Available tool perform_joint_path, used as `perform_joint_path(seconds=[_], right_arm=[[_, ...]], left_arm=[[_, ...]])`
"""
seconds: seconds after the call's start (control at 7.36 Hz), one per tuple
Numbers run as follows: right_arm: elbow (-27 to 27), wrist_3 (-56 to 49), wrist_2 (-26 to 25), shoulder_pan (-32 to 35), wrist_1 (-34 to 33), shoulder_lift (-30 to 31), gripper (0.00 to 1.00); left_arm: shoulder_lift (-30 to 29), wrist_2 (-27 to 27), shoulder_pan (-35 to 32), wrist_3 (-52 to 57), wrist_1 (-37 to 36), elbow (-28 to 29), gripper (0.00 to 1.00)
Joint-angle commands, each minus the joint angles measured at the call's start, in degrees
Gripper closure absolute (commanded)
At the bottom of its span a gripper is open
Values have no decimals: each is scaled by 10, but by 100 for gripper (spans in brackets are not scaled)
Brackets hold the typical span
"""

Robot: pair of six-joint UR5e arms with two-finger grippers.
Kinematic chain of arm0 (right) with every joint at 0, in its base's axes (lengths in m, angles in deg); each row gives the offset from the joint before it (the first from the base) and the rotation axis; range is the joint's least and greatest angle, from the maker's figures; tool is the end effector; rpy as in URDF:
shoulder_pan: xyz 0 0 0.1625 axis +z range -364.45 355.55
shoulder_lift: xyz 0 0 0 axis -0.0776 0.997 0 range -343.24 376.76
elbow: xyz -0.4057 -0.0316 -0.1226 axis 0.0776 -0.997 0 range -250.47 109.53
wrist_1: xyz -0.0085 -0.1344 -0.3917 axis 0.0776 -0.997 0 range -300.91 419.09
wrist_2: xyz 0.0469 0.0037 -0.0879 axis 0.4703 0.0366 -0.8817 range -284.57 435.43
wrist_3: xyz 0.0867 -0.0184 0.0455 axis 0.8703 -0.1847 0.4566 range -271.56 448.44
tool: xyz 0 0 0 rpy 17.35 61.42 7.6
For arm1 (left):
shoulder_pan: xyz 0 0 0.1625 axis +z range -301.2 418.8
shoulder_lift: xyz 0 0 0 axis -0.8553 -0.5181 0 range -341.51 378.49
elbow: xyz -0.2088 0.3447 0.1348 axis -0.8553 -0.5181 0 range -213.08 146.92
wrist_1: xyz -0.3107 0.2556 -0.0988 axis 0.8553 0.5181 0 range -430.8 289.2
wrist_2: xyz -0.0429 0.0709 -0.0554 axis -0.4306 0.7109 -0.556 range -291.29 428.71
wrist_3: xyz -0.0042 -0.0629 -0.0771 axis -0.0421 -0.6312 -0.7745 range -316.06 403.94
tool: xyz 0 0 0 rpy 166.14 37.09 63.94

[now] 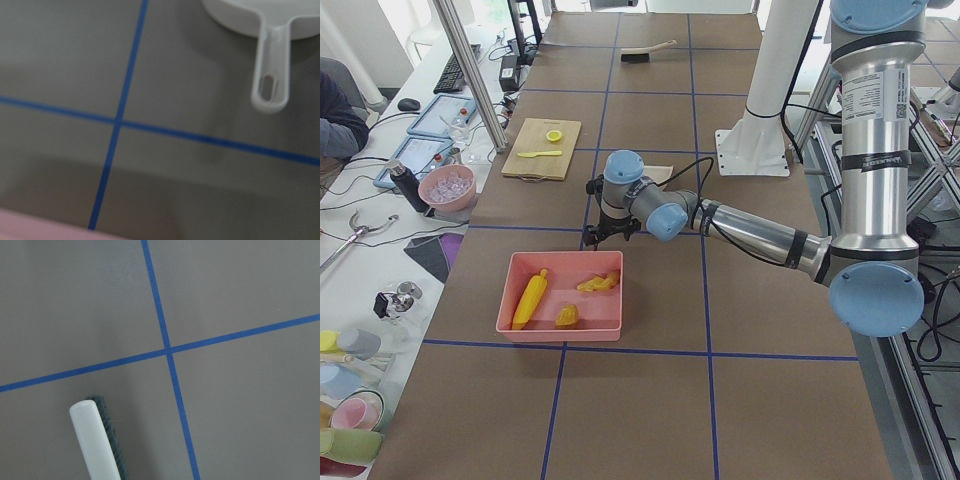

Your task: Sweep and dump trash into bin

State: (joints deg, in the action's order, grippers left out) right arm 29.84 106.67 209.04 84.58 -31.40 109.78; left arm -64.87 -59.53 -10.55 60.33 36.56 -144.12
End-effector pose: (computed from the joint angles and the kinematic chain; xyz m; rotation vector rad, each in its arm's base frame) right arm 0.0566 -0.4752 0.5969 -0.0154 -0.7705 0.2410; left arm 0.0941 -0.4526 0.5011 0.5228 0.6876 0.7921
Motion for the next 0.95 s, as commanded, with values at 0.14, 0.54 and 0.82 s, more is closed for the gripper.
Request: perform_joint_path(seconds=[0.14,0.54,0.82], right_arm=[[0,-59,-2,0,220,117,0],[0,-60,4,-7,188,106,0],[8,-70,9,-9,103,64,0]], left_arm=[[90,-14,-157,-95,-79,13,2],[110,-33,-226,-155,-137,47,2],[112,-67,-234,-258,-140,51,2]])
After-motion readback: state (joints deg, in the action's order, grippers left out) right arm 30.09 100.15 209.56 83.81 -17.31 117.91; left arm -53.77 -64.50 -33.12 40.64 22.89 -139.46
